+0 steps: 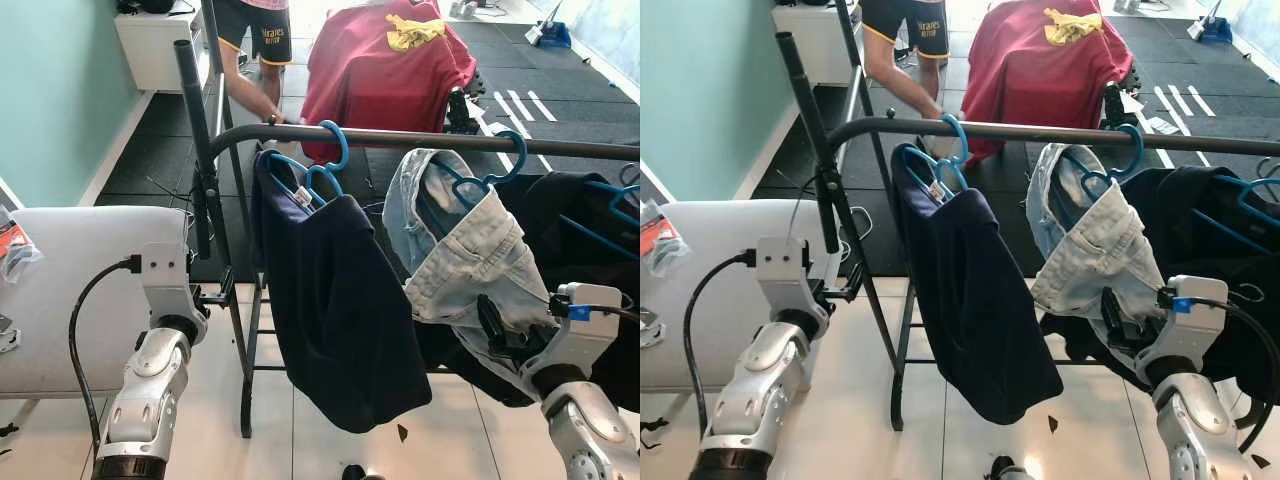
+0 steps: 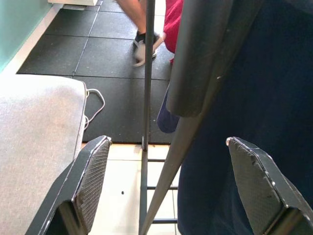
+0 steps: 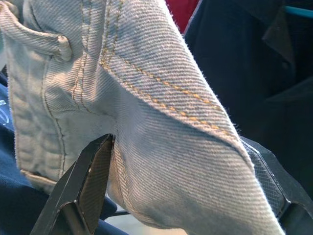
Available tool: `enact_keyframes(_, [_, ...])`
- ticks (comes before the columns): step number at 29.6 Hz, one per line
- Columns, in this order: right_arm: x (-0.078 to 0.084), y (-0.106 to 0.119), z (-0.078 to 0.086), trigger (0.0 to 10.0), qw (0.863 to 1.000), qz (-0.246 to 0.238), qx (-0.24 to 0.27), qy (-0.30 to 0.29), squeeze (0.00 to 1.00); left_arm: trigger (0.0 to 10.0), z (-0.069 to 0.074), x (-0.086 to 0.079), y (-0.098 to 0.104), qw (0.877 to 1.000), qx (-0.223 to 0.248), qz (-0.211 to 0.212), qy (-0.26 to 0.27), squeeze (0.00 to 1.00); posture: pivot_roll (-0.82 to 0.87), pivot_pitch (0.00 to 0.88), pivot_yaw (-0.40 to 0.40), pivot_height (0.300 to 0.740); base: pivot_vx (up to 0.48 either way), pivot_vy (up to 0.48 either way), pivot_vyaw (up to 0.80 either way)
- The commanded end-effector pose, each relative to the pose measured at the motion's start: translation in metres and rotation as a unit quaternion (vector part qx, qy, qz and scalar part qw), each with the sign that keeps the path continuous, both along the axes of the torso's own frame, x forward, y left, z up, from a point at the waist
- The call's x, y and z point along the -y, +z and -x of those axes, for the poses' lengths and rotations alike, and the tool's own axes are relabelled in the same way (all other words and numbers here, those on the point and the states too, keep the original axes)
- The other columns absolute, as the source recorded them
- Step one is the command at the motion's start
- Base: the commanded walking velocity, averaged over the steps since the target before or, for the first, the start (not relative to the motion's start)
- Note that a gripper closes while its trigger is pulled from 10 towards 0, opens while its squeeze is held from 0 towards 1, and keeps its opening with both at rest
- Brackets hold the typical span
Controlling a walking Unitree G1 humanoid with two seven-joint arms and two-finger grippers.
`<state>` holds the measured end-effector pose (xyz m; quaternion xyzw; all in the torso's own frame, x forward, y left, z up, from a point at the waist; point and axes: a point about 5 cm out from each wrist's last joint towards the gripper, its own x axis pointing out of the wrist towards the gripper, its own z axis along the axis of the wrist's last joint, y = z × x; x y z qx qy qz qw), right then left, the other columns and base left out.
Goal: Hang hanger
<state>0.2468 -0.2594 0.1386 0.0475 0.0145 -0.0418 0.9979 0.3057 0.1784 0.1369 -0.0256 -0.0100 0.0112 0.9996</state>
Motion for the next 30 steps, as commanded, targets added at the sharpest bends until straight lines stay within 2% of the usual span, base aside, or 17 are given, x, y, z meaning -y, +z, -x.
enact_keyframes(1, [0.0028, -0.0073, 0.0037, 10.0, 1.000, -0.013, -0.007, -0.007, 0.00, 10.0, 0.0037, 0.0000, -0.0057, 1.000, -0.013, -0.002, 0.000, 0.00, -0.04, 0.190, -0.002, 0.740, 0.000, 0.000, 0.00])
enact_keyframes(11, [0.0028, -0.0085, 0.0016, 10.0, 1.000, -0.021, -0.006, -0.002, 0.00, 10.0, 0.0025, 0.0011, -0.0071, 1.000, -0.018, -0.004, -0.003, 0.00, -0.05, 0.184, -0.011, 0.740, 0.000, 0.000, 0.00])
enact_keyframes(30, [0.0037, -0.0097, -0.0011, 10.0, 1.000, -0.026, -0.003, 0.001, 0.00, 10.0, -0.0006, 0.0048, -0.0070, 0.999, -0.024, -0.015, -0.017, 0.00, -0.06, 0.184, -0.006, 0.740, -0.294, 0.000, 0.00])
